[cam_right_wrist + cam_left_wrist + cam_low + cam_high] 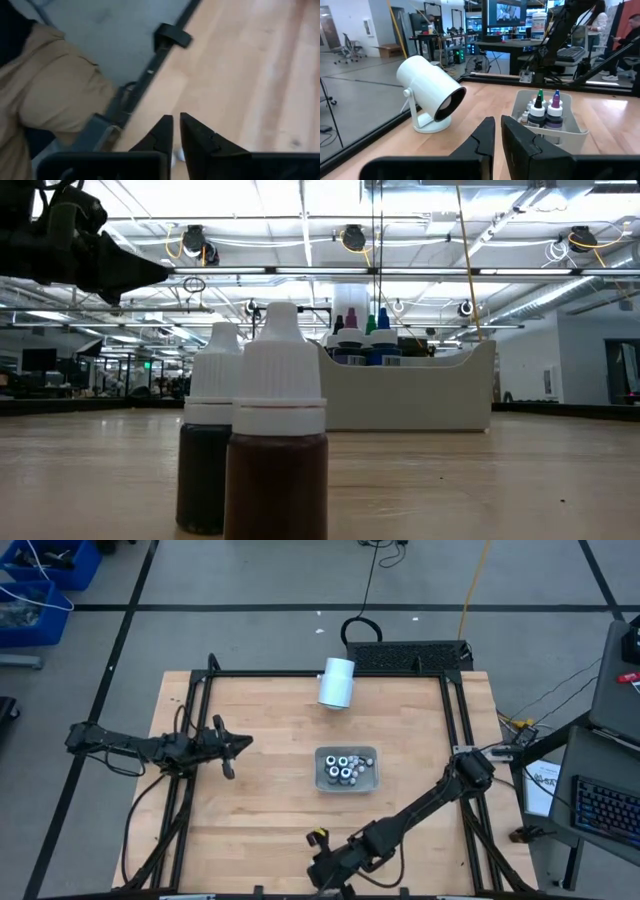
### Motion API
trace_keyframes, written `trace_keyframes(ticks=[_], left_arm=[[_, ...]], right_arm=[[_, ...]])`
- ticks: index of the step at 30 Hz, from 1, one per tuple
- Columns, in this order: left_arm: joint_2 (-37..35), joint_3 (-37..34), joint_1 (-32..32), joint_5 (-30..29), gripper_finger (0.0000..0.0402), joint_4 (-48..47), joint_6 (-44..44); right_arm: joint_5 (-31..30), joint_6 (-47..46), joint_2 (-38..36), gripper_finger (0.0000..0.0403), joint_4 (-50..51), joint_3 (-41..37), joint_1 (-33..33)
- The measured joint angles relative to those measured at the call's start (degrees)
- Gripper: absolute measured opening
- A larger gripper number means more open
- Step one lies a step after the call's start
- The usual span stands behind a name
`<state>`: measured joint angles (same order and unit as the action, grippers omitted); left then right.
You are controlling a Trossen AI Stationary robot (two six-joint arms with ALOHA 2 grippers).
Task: Pick & Place food coloring
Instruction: Put the small red food coloring bottle into the gray bin
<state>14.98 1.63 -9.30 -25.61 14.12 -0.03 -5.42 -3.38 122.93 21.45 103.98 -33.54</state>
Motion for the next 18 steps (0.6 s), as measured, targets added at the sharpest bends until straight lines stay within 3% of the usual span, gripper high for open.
trace_keyframes(ticks=[4,10,18], left_arm=[[0.0,0.0,0.0,0.0,0.0035,-1.6,-0.3],[0.0,0.0,0.0,0.0,0.0035,-3.5,-0.5],[0.0,0.0,0.0,0.0,0.0035,-3.6,-1.5]], right_arm=[[3.9,-0.2,0.0,0.0065,-3.6,-2.7,0.1],[4.1,1.8,-0.1,0.0121,-4.3,-5.1,0.1],[4.1,4.6,0.0,0.0143,-9.5,-9.3,-0.1]])
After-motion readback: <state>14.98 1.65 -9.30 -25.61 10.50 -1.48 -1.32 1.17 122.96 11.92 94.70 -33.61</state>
